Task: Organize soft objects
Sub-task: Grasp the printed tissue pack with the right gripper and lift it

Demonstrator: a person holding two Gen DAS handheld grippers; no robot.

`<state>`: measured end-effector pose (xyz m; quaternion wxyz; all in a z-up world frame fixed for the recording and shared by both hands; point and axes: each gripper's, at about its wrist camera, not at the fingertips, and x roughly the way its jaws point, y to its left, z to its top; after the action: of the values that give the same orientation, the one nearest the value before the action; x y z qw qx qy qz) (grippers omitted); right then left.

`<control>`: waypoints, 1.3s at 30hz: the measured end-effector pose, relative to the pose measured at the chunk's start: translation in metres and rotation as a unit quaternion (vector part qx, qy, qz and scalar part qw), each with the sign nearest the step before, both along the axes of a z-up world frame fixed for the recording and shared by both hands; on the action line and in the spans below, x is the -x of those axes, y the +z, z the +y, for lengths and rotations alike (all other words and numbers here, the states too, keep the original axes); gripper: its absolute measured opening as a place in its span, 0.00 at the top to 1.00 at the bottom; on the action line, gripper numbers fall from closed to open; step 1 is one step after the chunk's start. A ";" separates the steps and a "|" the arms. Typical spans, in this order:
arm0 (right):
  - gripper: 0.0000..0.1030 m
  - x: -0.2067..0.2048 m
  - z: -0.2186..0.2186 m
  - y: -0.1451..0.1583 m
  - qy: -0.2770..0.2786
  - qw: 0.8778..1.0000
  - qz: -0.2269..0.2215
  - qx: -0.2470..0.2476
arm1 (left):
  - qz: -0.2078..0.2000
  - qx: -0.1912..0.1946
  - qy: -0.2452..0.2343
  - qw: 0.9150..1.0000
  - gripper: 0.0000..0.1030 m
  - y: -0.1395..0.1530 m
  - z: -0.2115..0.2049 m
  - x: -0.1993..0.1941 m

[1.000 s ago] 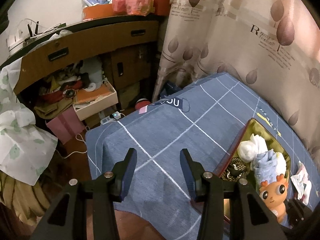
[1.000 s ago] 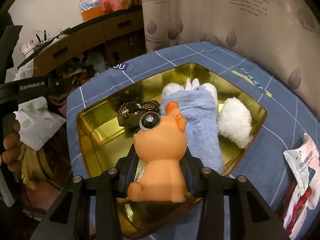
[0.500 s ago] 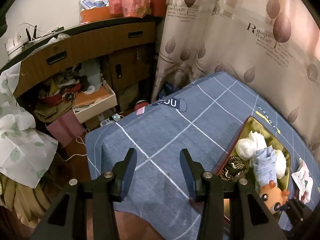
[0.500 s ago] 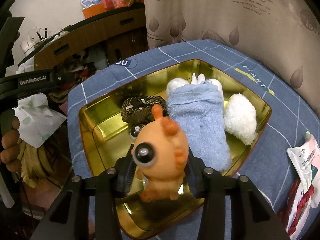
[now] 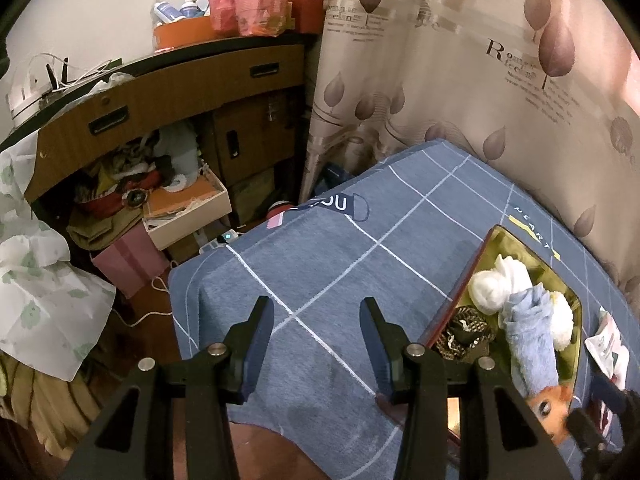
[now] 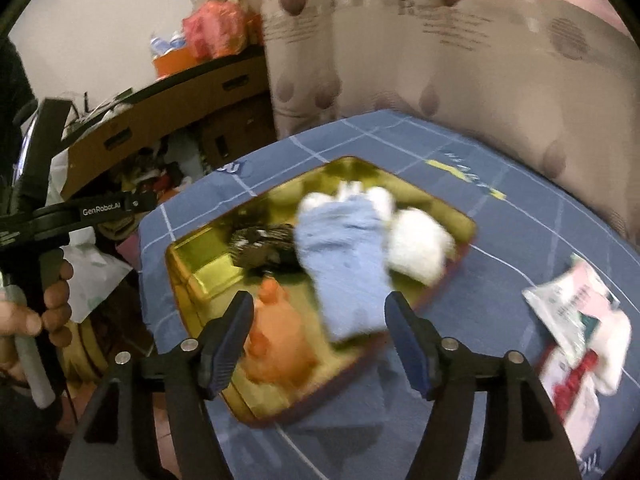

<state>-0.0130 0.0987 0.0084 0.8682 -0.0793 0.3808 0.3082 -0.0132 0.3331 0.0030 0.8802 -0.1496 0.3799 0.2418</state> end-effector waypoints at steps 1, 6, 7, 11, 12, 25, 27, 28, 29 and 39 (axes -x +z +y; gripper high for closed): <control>0.34 0.001 -0.006 0.001 -0.005 1.000 -0.002 -0.001 | 0.001 -0.001 -0.001 1.000 0.56 0.000 -0.001 0.000; 0.32 0.007 -0.055 0.003 -0.050 0.999 -0.002 -0.003 | 0.001 -0.005 -0.009 1.000 0.56 0.001 -0.005 0.000; 0.32 0.007 -0.065 0.002 -0.063 0.998 -0.002 0.000 | 0.001 -0.006 -0.011 1.000 0.56 0.001 -0.006 0.000; 0.31 0.005 -0.109 0.002 -0.114 0.993 0.004 -0.004 | 0.004 -0.010 -0.016 1.000 0.56 0.000 -0.010 -0.001; 0.28 0.004 -0.124 0.002 -0.133 0.991 0.006 -0.006 | 0.003 -0.011 -0.017 1.000 0.56 0.001 -0.011 -0.001; 0.25 -0.012 -0.221 -0.031 -0.258 0.965 0.047 0.017 | 0.006 -0.020 -0.025 0.999 0.56 0.001 -0.016 -0.002; 0.25 -0.014 -0.223 -0.038 -0.259 0.964 0.051 0.025 | 0.006 -0.021 -0.026 0.999 0.56 0.000 -0.017 -0.002; 0.25 -0.015 -0.223 -0.040 -0.259 0.964 0.052 0.028 | 0.006 -0.022 -0.026 0.999 0.56 0.000 -0.017 -0.002; 0.25 -0.015 -0.224 -0.043 -0.259 0.964 0.052 0.033 | 0.006 -0.023 -0.026 0.999 0.56 0.000 -0.017 -0.002; 0.25 -0.015 -0.254 -0.058 -0.298 0.950 0.052 0.071 | 0.005 -0.028 -0.028 0.999 0.56 0.001 -0.018 -0.002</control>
<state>0.0020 -0.1556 -0.0493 0.8916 -0.0074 0.4526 0.0109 -0.0108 0.3150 0.0043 0.8886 -0.1129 0.3814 0.2285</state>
